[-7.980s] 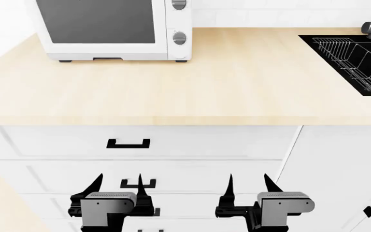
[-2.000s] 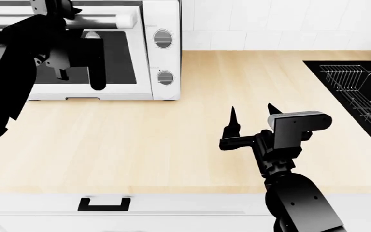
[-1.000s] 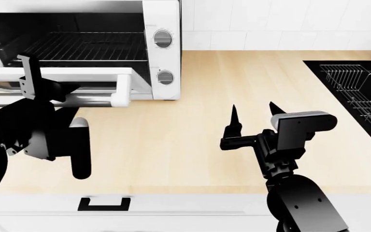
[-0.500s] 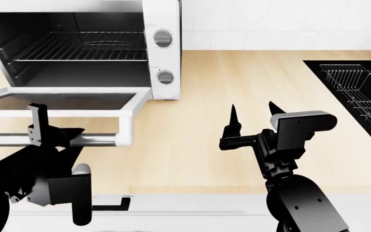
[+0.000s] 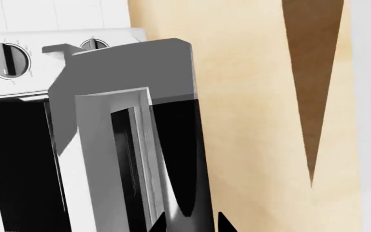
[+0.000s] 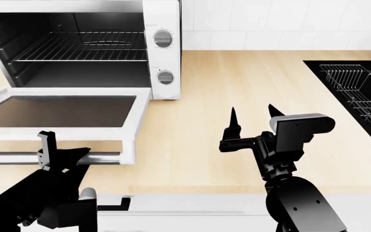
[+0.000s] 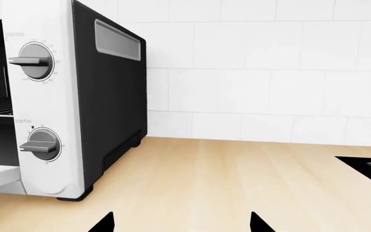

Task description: Open the toaster oven door.

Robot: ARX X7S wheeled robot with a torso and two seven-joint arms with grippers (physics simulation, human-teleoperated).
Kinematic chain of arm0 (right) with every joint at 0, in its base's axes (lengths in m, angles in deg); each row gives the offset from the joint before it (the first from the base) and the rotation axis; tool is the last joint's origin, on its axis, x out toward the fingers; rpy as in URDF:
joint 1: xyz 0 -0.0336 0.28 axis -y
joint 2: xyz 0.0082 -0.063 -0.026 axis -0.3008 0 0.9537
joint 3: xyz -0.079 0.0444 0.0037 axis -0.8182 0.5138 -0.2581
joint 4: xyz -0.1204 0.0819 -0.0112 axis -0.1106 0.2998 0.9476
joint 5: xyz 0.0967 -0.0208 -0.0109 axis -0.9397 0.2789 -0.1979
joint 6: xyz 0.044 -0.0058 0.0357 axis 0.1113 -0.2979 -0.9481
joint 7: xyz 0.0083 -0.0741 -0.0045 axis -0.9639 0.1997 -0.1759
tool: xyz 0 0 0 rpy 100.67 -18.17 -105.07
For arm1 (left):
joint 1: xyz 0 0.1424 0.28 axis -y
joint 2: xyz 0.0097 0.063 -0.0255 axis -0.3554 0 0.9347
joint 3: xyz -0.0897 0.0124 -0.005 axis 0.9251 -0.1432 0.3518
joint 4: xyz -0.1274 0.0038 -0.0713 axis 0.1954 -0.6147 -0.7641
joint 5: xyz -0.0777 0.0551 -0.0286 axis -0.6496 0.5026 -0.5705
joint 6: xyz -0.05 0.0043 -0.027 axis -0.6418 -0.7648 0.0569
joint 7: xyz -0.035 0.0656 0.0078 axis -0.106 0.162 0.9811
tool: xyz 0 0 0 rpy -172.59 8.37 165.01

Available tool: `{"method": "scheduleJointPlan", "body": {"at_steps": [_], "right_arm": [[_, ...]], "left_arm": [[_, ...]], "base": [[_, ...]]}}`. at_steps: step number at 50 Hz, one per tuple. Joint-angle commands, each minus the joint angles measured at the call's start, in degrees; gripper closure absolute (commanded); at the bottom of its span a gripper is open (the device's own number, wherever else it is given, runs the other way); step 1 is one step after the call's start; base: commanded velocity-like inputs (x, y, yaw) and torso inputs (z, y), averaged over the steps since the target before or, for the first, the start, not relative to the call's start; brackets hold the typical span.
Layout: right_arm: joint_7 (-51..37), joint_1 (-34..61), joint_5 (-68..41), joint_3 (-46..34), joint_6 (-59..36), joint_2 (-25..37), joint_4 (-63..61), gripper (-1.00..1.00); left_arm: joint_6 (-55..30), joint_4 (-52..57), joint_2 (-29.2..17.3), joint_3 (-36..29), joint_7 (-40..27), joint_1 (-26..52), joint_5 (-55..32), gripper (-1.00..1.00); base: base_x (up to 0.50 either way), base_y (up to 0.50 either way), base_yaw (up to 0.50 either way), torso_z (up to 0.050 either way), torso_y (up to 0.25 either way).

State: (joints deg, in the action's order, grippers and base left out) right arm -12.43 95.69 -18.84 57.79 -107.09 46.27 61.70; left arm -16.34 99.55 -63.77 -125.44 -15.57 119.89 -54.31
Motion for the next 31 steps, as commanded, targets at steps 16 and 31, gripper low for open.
{"method": "scheduleJointPlan", "body": {"at_steps": [16,31], "right_arm": [[-0.5,-0.1,0.0,-0.3,0.7,0.4,1.0,-1.0],[-0.7,-0.3,-0.1,-0.5,1.3,0.7,1.8,-1.0]], "left_arm": [[5.4,-8.1,7.3,-6.2,-7.2,-8.9,-4.7,1.0],[8.9,-14.4,10.6,-7.8,-8.9,-11.0,-5.2,1.0]], "base": [[0.0,0.0,0.0,0.0,0.0],[0.02,-0.01,-0.02,0.0,0.0]]}}
